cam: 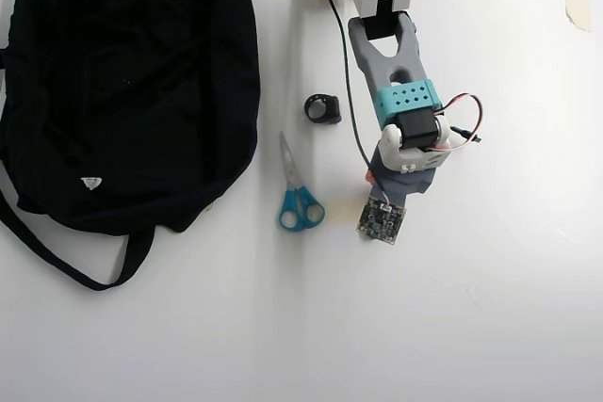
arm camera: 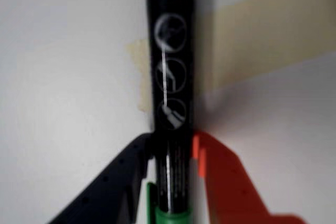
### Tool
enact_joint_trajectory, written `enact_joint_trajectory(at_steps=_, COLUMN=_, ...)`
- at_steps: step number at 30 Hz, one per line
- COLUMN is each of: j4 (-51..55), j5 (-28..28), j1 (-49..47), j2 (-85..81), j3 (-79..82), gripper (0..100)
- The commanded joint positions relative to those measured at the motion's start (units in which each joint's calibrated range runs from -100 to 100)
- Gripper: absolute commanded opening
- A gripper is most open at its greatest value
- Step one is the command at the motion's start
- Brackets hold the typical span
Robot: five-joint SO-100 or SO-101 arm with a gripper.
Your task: Put the green marker into the black bag
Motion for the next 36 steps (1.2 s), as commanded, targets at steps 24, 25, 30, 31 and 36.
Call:
enact_joint_trajectory(at_steps=24, j4=2.98, j5=-0.34, j1=0.55, j2=0.93, j3=0.15, gripper=2)
enact_joint_trajectory(at_steps=25, j4=3.41, j5=-0.39, j1=0.55, j2=0.93, j3=0.15, gripper=2)
enact_joint_trajectory(at_steps=30, j4=7.29, j5=-0.28, j1=0.55, j2=0.43, j3=-3.18, gripper=2)
enact_joint_trajectory(at_steps=31, j4=8.15, j5=-0.18, j1=0.62, j2=0.43, j3=-4.44, gripper=2)
enact_joint_trajectory(at_steps=36, j4=9.44, j5=0.13, j1=1.07, j2=0.43, j3=-9.11, gripper=2)
